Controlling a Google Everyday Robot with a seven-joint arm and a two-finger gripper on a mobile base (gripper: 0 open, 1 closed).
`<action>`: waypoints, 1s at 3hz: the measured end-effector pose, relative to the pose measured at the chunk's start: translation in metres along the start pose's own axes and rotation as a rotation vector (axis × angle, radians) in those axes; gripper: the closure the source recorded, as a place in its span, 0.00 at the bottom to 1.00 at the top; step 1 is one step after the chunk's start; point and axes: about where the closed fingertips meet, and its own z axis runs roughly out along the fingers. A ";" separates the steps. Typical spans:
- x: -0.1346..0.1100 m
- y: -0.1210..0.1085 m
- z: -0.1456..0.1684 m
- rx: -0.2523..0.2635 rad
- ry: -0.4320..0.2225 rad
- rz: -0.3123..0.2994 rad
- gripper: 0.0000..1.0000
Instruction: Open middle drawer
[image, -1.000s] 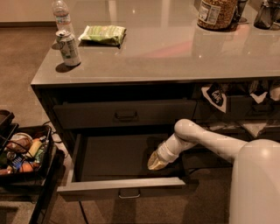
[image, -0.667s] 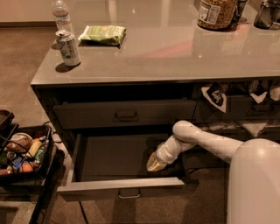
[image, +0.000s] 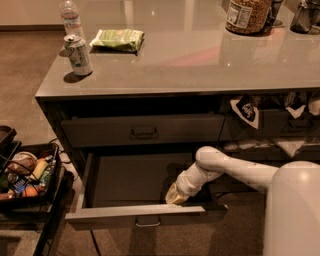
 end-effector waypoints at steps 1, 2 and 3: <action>-0.010 0.016 -0.003 -0.001 0.001 0.001 1.00; -0.022 0.037 -0.004 -0.018 -0.004 0.019 1.00; -0.030 0.064 0.000 -0.054 -0.014 0.042 1.00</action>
Offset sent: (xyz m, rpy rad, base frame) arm -0.0806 0.0130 0.0316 -0.0090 0.0780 0.0077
